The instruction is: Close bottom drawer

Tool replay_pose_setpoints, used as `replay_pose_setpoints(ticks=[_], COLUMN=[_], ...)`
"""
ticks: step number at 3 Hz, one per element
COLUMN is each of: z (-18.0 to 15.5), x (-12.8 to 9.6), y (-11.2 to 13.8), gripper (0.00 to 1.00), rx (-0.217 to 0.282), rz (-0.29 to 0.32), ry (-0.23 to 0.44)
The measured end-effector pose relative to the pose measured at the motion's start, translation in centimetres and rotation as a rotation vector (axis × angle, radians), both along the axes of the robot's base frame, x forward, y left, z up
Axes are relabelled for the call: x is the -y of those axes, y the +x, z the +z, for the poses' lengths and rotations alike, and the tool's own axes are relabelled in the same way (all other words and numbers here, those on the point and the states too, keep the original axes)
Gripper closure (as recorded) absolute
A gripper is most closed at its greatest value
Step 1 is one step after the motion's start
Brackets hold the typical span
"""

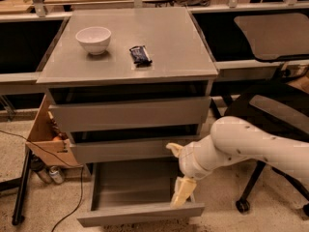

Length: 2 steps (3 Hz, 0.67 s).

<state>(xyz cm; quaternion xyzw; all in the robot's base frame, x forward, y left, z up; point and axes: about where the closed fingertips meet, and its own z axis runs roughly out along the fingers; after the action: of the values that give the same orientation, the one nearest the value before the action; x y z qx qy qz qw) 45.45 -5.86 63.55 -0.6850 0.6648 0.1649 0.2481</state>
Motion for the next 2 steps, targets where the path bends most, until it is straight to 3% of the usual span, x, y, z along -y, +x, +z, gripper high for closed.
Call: replay_pose_setpoints(ticks=[1, 2], z=[-7.4, -15.9], x=[-2.6, -6.0], y=[-1.2, -4.0], gripper=[0.0, 0.0], rx=[-0.093, -0.234], rz=[0.014, 0.014], ry=[0.095, 0.202])
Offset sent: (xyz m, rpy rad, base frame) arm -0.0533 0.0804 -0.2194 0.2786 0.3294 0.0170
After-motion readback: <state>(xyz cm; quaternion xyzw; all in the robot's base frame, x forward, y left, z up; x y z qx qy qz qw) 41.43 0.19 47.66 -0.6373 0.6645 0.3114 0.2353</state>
